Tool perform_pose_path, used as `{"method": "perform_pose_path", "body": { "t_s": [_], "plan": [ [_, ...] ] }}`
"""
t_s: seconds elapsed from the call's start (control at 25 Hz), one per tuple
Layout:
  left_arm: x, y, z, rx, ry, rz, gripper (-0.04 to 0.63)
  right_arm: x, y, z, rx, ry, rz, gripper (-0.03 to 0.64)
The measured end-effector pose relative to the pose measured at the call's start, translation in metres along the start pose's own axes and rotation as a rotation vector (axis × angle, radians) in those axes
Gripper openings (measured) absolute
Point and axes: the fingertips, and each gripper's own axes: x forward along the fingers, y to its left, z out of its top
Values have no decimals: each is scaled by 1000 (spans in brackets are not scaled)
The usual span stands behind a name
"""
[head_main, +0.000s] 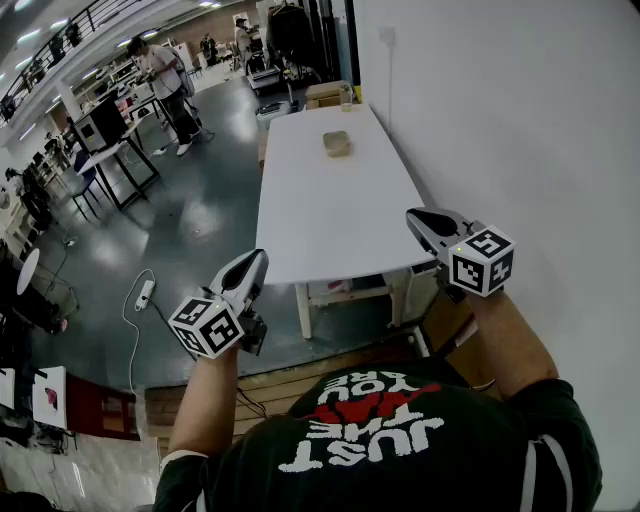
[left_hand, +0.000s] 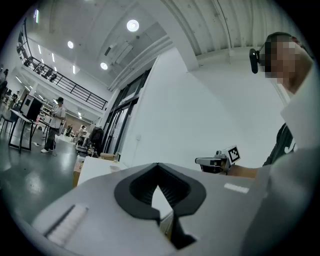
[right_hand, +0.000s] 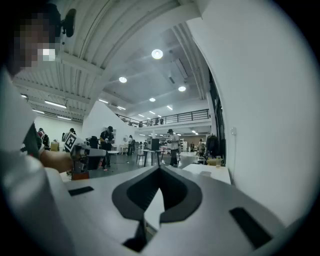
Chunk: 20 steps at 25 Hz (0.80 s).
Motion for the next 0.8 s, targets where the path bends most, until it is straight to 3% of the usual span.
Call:
{"method": "perform_pose_path", "body": {
  "t_s": [0.8],
  "plan": [
    [35,-26,-7,2,-1,17,-2,-13,-28,3,-16,-11,46,6]
  ]
}}
